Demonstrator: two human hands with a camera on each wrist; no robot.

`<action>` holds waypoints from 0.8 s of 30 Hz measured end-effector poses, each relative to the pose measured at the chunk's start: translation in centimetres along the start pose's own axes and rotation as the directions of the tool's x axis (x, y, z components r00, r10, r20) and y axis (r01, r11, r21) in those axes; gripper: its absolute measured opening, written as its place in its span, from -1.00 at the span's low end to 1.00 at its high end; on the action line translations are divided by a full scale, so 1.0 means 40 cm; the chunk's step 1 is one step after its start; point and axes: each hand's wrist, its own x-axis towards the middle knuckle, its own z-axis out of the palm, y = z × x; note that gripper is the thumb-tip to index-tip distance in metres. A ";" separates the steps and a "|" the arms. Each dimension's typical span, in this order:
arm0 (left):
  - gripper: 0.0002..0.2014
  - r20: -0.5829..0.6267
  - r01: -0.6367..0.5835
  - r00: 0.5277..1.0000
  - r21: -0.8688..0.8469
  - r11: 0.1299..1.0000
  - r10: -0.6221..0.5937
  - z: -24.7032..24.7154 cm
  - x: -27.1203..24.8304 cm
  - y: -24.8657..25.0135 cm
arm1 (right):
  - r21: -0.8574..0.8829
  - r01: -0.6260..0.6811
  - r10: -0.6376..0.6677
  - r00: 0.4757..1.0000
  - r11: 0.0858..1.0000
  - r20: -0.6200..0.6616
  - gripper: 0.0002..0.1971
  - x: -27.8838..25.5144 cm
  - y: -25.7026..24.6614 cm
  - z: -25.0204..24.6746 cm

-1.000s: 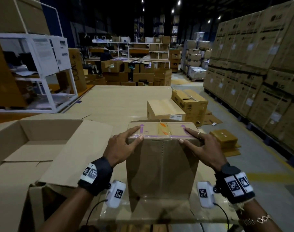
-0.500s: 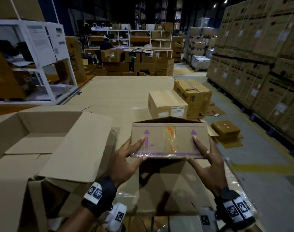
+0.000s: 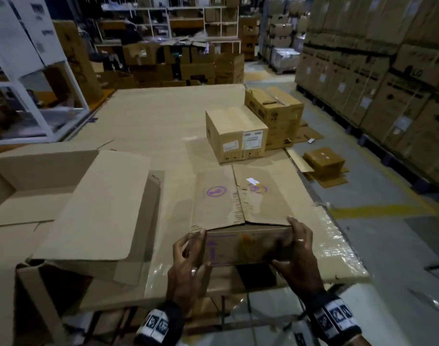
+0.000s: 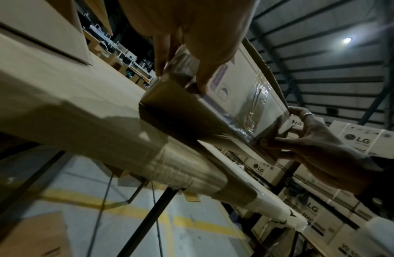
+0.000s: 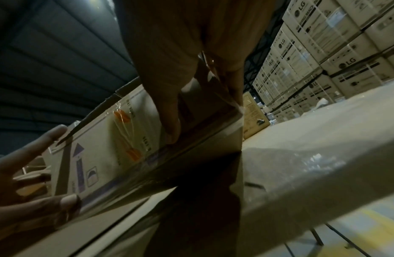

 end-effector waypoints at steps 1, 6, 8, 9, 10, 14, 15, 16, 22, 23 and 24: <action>-0.24 0.005 0.017 1.000 0.005 1.000 -0.017 0.002 -0.005 -0.008 | -0.007 -0.007 0.007 1.000 1.000 0.000 0.23 -0.009 0.006 0.008; -0.18 0.050 0.083 0.995 0.028 0.996 -0.084 0.005 -0.046 -0.038 | -0.057 0.010 -0.008 0.999 0.998 0.034 0.20 -0.055 0.036 0.028; -0.22 0.060 0.081 0.995 0.022 0.996 -0.082 0.003 -0.057 -0.034 | -0.057 0.023 -0.021 0.999 0.998 0.035 0.22 -0.063 0.042 0.029; -0.23 0.061 0.075 0.995 0.028 0.997 -0.077 0.000 -0.058 -0.033 | -0.048 0.019 -0.017 0.999 0.999 0.036 0.21 -0.064 0.041 0.028; -0.22 0.058 0.069 0.996 0.035 0.997 -0.071 -0.004 -0.056 -0.033 | -0.045 0.012 -0.010 0.999 0.999 0.040 0.19 -0.064 0.039 0.026; -0.23 0.009 0.025 1.000 0.132 0.991 -0.027 -0.022 -0.040 -0.009 | -0.117 0.049 -0.041 0.997 0.992 0.066 -0.15 -0.046 0.004 -0.006; -0.30 -0.009 0.007 1.000 0.154 0.988 -0.006 -0.028 -0.031 0.008 | -0.147 0.075 -0.065 0.995 0.986 0.074 -0.21 -0.031 -0.014 -0.020; -0.38 -0.024 -0.013 1.000 0.172 0.985 0.018 -0.032 -0.021 0.024 | -0.157 0.109 -0.097 0.992 0.982 0.086 -0.26 -0.011 -0.034 -0.035; -0.40 -0.036 -0.035 0.998 0.274 0.961 0.047 0.001 0.045 0.086 | 0.084 0.245 -0.258 0.925 0.966 0.278 -0.60 0.162 -0.149 -0.069; -0.35 -0.019 -0.019 1.000 0.298 0.954 0.025 0.011 0.053 0.090 | 0.109 0.216 -0.241 0.900 0.970 0.363 -0.60 0.192 -0.162 -0.061; -0.31 0.000 -0.010 1.000 0.322 0.947 0.011 0.021 0.059 0.094 | 0.104 0.194 -0.220 0.872 0.976 0.438 -0.60 0.221 -0.167 -0.048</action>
